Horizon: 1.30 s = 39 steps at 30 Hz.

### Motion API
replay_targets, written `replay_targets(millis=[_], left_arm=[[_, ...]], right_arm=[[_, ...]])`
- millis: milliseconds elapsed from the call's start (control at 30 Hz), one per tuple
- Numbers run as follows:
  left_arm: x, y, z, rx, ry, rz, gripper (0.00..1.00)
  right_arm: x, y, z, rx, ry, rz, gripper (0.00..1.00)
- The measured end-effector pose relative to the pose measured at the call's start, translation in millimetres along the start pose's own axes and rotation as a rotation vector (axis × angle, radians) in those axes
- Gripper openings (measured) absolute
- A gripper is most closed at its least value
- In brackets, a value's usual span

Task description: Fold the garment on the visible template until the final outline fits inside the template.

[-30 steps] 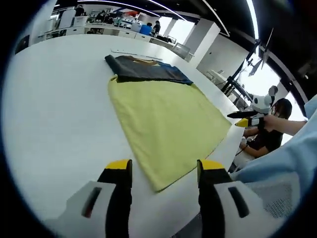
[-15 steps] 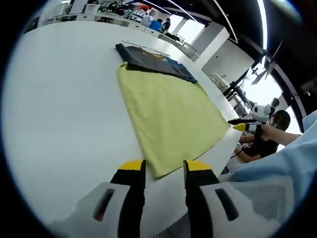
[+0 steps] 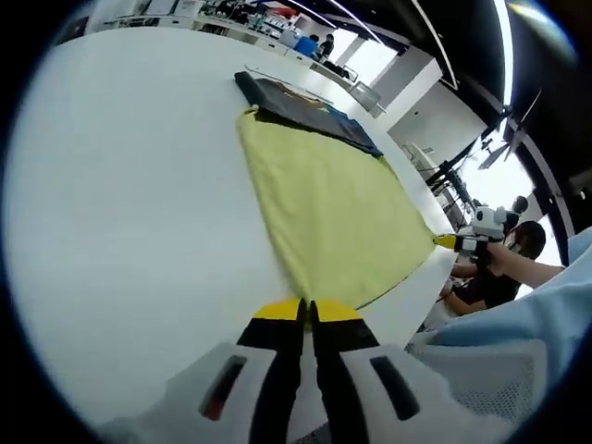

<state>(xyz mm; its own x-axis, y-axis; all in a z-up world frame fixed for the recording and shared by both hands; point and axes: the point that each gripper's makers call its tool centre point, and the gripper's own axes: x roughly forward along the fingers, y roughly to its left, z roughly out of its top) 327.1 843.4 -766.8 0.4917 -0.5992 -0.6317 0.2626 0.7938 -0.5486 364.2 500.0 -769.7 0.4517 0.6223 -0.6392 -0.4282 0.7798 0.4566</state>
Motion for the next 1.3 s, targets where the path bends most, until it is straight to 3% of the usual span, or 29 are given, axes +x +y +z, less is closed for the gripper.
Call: replay_targets(millis=[200, 300, 467, 567, 800, 1033, 1200, 1300], left_arm=[[-10.7, -8.3, 4.0, -0.042, -0.002, -0.027, 0.0], [-16.3, -14.2, 0.6, -0.065, 0.025, -0.051, 0.0], [-25.2, -22.0, -7.6, -0.043, 0.059, -0.068, 0.0], [-31.8, -26.8, -11.6, -0.094, 0.07, -0.079, 0.0], [-44.7, -37.9, -28.1, -0.128, 0.129, -0.096, 0.0], [-48.7, -47.7, -38.0, -0.168, 0.149, -0.113, 0.0], [-48.3, -49.5, -33.6, -0.175, 0.15, -0.12, 0.0], [-49.3, -49.3, -20.5, -0.146, 0.129, -0.128, 0.0]], right_arm=[[-13.7, 6.8, 4.7, 0.002, -0.017, 0.002, 0.0], [-22.6, 12.1, 4.8, 0.047, -0.038, 0.024, 0.0], [-37.6, 22.5, -8.8, 0.07, -0.038, 0.035, 0.0], [-44.1, 28.0, -14.5, 0.081, -0.043, 0.04, 0.0], [-53.6, 36.2, -36.2, 0.14, -0.023, 0.047, 0.0], [-60.4, 37.4, -39.7, 0.172, -0.036, 0.043, 0.0], [-59.7, 38.3, -34.1, 0.175, -0.034, 0.052, 0.0], [-59.5, 37.7, -24.4, 0.166, -0.041, 0.058, 0.0]])
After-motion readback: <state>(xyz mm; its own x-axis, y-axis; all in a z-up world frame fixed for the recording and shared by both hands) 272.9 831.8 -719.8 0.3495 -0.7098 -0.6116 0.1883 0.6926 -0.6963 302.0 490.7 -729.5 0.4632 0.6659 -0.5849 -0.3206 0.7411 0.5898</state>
